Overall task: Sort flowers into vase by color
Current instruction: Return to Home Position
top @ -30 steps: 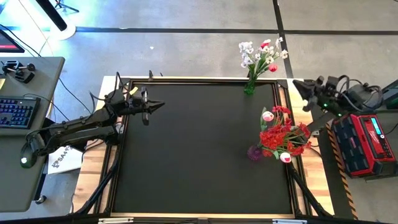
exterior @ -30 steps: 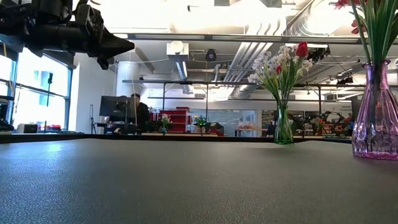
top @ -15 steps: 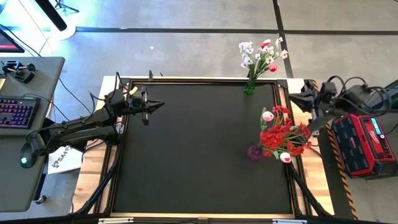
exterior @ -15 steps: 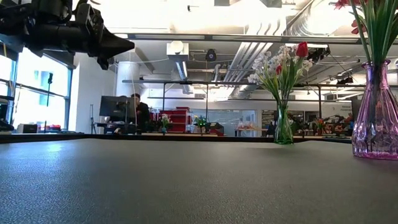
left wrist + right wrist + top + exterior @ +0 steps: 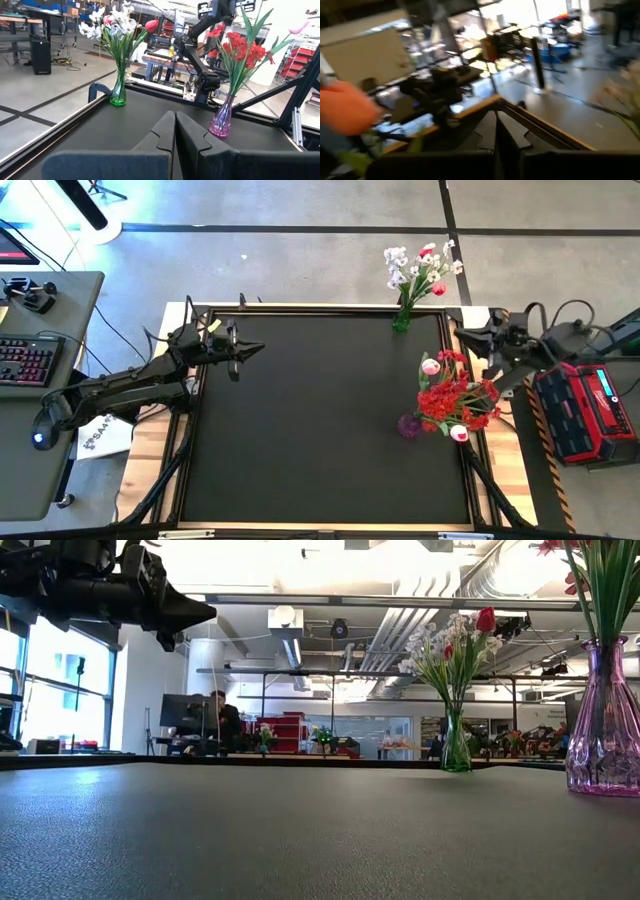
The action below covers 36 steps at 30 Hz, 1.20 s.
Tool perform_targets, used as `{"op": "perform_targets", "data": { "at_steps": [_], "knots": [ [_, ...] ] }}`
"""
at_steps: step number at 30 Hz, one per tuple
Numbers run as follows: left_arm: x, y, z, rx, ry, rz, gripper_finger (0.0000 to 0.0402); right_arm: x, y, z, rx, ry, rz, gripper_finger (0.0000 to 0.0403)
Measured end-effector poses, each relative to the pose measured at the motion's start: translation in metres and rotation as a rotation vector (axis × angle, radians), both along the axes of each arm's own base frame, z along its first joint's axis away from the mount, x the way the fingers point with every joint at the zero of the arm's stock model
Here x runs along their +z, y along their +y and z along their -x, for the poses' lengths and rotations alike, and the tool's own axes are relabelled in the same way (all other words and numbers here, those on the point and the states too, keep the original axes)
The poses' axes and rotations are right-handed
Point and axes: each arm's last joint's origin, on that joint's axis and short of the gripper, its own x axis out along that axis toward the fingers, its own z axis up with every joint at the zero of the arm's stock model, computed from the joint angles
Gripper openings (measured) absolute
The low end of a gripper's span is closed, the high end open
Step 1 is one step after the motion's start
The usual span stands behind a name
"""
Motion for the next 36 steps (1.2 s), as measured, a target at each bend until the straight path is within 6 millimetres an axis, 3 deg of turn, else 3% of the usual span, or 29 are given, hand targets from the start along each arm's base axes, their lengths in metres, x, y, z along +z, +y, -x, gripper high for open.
{"op": "perform_targets", "data": {
  "at_steps": [5, 10, 14, 18, 26, 30, 36],
  "knots": [
    [0.0, -0.001, 0.0, -0.021, 0.002, -0.01, 0.0, -0.004, 0.008, -0.015, -0.032, 0.039, -0.037, 0.0],
    [0.0, -0.001, 0.0, -0.044, 0.005, -0.026, 0.0, 0.027, 0.02, -0.029, 0.064, -0.147, 0.076, 0.0],
    [0.003, -0.001, 0.0, -0.052, -0.023, -0.038, 0.0, 0.051, 0.019, -0.025, 0.086, -0.237, 0.161, 0.0],
    [0.011, -0.002, 0.0, -0.051, -0.09, -0.083, 0.0, 0.078, 0.016, -0.02, 0.098, -0.195, 0.184, 0.0],
    [0.042, -0.001, -0.001, -0.053, -0.163, -0.109, 0.0, 0.142, 0.027, -0.036, 0.148, -0.053, 0.284, 0.0],
    [0.061, 0.0, -0.003, -0.049, -0.074, -0.109, 0.0, 0.165, 0.03, -0.041, 0.178, 0.014, 0.289, 0.0],
    [0.077, 0.002, -0.005, -0.05, 0.012, -0.155, 0.0, 0.178, 0.011, -0.012, 0.127, 0.16, 0.171, 0.0]
  ]
}}
